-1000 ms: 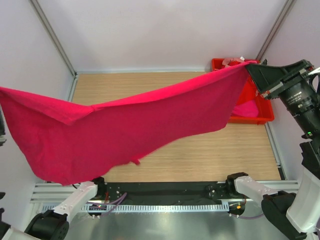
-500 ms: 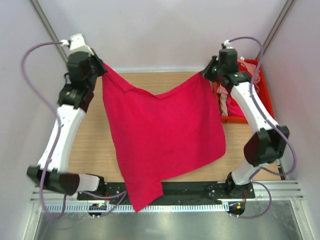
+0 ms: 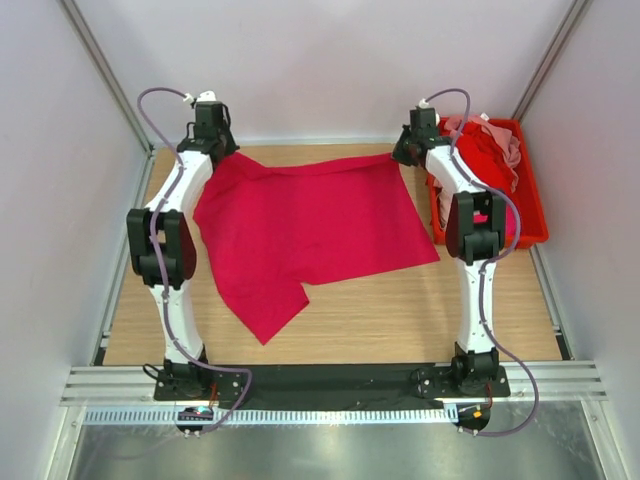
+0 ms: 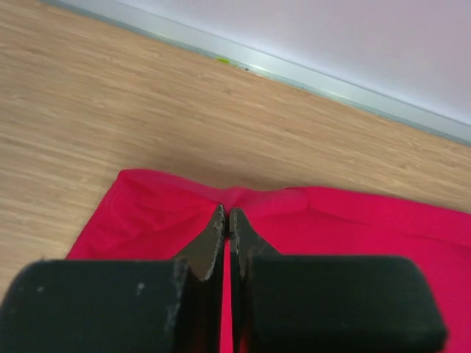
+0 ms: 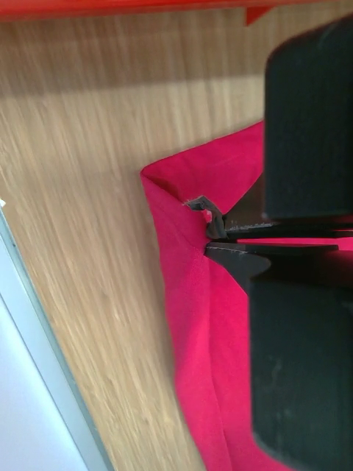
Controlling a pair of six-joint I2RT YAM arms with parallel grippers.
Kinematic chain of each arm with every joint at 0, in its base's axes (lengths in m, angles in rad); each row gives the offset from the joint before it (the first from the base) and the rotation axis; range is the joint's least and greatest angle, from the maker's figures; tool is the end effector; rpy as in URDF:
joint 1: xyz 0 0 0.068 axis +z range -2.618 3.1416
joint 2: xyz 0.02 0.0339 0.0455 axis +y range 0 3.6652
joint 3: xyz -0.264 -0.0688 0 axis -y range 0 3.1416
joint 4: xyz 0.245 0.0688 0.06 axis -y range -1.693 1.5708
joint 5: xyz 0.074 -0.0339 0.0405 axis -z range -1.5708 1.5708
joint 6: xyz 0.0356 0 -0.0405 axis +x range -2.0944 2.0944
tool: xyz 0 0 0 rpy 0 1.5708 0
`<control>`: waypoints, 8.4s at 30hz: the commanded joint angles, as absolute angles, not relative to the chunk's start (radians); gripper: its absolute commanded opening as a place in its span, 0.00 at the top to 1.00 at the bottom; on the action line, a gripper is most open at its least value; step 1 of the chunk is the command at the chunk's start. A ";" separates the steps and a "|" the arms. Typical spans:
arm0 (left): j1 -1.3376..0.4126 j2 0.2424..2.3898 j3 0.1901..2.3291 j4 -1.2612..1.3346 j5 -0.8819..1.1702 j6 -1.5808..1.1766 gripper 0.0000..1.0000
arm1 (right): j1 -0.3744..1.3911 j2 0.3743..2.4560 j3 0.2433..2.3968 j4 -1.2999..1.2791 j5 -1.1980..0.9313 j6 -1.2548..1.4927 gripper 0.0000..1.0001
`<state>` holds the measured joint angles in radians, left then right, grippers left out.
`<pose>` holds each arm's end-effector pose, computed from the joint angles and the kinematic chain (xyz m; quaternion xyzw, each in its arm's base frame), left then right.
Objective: Fold and stack the t-shirts
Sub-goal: Flatten the tshirt out, then fold the tshirt
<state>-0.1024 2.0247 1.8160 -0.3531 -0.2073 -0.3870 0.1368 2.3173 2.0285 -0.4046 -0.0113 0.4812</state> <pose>0.4782 -0.0418 0.3007 -0.1730 0.8548 -0.0286 0.4884 0.5304 0.0734 0.2250 0.1528 0.8923 0.1340 0.4031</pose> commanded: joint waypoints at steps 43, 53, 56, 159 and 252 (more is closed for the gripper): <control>-0.041 1.743 1.477 -0.669 -0.046 -0.825 1.00 | 0.055 2.510 2.362 -0.646 -0.083 0.471 0.96; -0.035 1.710 1.387 -0.719 -0.084 -0.844 0.90 | 0.055 2.517 2.367 -0.707 -0.086 0.468 0.76; -0.035 1.695 1.394 -0.741 -0.078 -0.818 0.50 | 0.055 2.504 2.372 -0.747 -0.098 0.465 0.54; 0.035 1.804 1.272 -0.729 0.107 -0.658 0.64 | 0.121 2.103 1.778 -0.845 -0.156 0.419 0.24; 0.107 1.724 1.523 -0.833 0.130 -0.704 1.00 | 0.101 2.283 2.148 -1.047 -0.021 0.443 0.99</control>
<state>0.1013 1.7687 1.4773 -0.8062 0.1406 -0.7029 0.1043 2.2997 2.1132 -0.9470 0.0219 0.4229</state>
